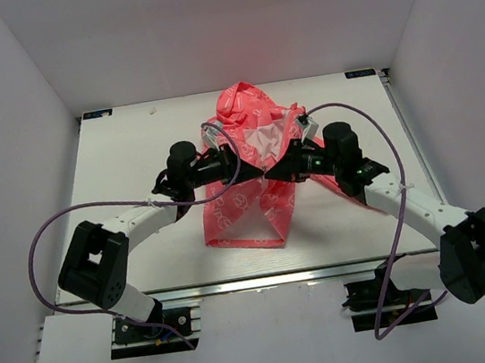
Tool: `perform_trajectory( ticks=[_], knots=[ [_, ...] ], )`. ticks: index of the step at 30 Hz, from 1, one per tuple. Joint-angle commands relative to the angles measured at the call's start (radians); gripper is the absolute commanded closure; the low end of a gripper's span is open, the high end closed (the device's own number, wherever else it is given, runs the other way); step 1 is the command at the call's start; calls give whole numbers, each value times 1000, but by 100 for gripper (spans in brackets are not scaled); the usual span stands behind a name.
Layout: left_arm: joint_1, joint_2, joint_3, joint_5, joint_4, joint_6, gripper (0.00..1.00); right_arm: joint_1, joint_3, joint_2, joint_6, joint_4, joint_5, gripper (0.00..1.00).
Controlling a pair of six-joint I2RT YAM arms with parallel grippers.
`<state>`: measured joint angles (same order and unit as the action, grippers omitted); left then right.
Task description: Zip up the jacket
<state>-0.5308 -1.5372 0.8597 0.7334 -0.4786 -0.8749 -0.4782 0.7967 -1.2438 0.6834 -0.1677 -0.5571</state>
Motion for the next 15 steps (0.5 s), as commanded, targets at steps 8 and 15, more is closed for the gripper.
perform_trajectory(
  ticks=[8, 15],
  knots=[
    [-14, 66, 53, 60, 205, 149, 100, 1, 68, 80, -93, -31, 132, 100],
    [-14, 72, 84, 67, 438, 249, 100, 6, 70, 6, 36, -183, 207, 100]
  ],
)
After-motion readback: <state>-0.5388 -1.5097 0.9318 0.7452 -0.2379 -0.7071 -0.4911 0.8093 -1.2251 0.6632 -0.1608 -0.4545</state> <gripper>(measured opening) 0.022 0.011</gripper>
